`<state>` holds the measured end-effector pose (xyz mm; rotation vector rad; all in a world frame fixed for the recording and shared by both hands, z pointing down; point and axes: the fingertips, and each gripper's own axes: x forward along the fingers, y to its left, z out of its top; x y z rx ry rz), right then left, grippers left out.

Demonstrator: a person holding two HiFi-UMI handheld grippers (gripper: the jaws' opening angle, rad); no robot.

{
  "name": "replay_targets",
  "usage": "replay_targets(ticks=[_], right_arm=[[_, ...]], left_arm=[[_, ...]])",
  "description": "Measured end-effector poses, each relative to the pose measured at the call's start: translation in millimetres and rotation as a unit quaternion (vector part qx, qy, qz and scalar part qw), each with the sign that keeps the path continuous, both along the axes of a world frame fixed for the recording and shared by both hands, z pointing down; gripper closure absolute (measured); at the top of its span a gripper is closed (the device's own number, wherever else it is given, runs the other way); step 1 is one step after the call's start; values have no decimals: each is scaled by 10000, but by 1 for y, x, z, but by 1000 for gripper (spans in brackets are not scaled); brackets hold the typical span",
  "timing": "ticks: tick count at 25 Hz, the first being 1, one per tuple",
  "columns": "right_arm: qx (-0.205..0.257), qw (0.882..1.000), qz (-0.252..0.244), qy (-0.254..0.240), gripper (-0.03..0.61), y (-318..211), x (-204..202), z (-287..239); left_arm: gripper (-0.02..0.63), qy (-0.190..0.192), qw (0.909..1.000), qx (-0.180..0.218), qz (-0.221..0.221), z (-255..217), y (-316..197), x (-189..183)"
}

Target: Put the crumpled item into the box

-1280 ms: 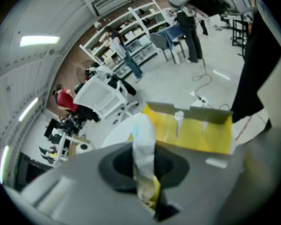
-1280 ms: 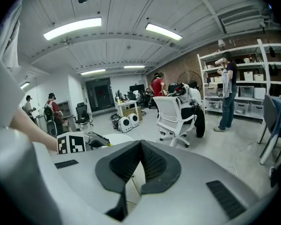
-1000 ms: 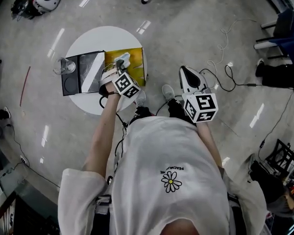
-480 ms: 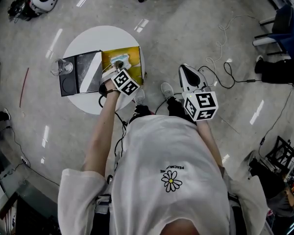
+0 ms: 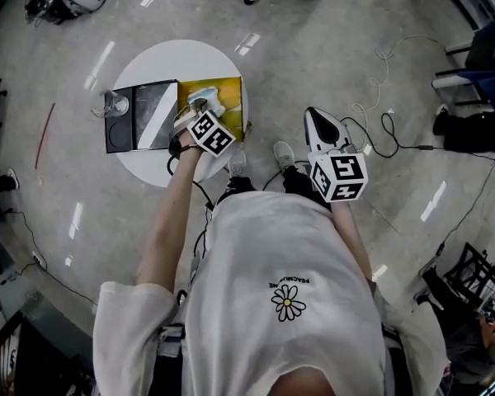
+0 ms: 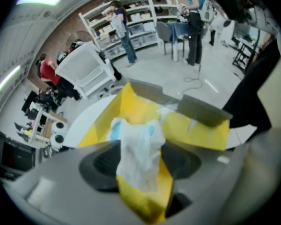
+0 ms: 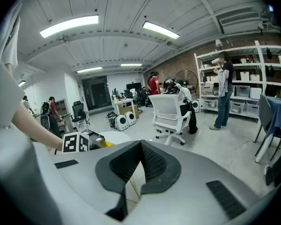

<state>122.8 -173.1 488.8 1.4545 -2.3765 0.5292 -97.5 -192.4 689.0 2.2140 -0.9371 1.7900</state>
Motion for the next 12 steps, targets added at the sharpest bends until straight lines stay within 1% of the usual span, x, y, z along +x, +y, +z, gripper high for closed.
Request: replay_targets(ticks=[4,7,10,12], right_arm=[[21,10000,-46,-16,577,-1,-3,0],[62,9999,-114,-30,578,-4,-7,-1],[83,9998,-121,-97,577,-6,-9,-2],[101,9998,-126,-120,577,-8,-9,-3]], left_arm=[[319,46,10000,-71,-23,-2,5,1],[308,138,9998,-68,-125,-4,7,2],[300,320,9990,-9,-305,-12,4,5],[296,421,9982,114,-411,-22,-3,7]])
